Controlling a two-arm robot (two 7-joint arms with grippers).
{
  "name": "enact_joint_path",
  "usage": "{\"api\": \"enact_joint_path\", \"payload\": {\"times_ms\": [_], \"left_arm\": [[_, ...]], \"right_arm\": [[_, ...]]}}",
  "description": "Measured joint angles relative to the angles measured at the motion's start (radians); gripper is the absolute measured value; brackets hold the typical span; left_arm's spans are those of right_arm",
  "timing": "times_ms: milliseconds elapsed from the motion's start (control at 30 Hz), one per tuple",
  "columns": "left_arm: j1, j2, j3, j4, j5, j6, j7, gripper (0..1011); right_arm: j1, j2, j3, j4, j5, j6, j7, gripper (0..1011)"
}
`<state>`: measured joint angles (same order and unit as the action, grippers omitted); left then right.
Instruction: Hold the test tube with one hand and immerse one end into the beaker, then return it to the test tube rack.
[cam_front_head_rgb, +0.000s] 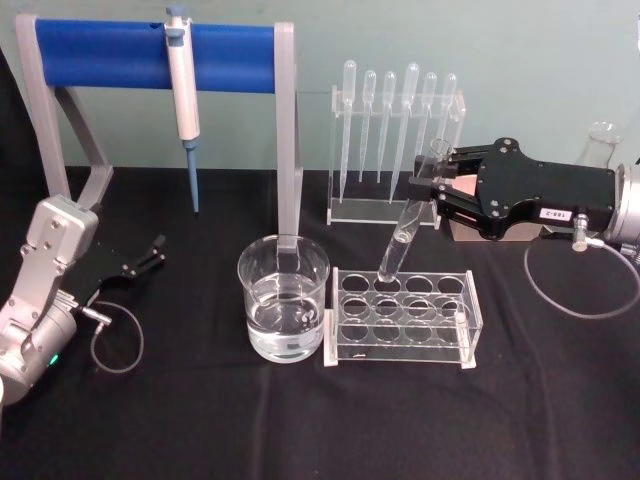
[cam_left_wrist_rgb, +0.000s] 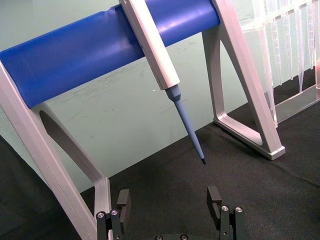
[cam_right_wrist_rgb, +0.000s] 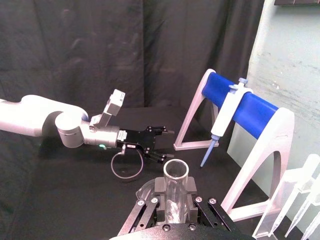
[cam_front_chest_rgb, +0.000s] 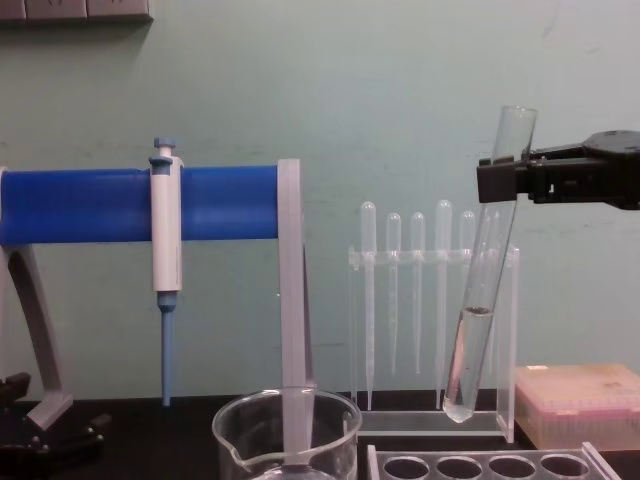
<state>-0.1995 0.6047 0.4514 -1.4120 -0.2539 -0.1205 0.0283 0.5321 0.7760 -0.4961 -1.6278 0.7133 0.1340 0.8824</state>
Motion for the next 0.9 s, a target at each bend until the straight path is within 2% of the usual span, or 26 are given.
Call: {"api": "enact_joint_path", "payload": {"times_ms": [200, 533, 667, 900], "left_arm": [[0.000, 0.000, 0.000, 0.000, 0.000, 0.000, 0.000, 1000], [0.000, 0.000, 0.000, 0.000, 0.000, 0.000, 0.000, 1000], [0.000, 0.000, 0.000, 0.000, 0.000, 0.000, 0.000, 1000], [0.000, 0.000, 0.000, 0.000, 0.000, 0.000, 0.000, 1000]], "right_arm": [[0.013, 0.001, -0.009, -0.002, 0.000, -0.001, 0.000, 241], [0.088, -0.013, -0.038, -0.003, 0.023, 0.024, 0.015, 241], [0.147, -0.036, -0.066, 0.007, 0.019, 0.044, 0.026, 241], [0.218, -0.081, -0.114, 0.043, 0.011, 0.061, 0.046, 241]]}}
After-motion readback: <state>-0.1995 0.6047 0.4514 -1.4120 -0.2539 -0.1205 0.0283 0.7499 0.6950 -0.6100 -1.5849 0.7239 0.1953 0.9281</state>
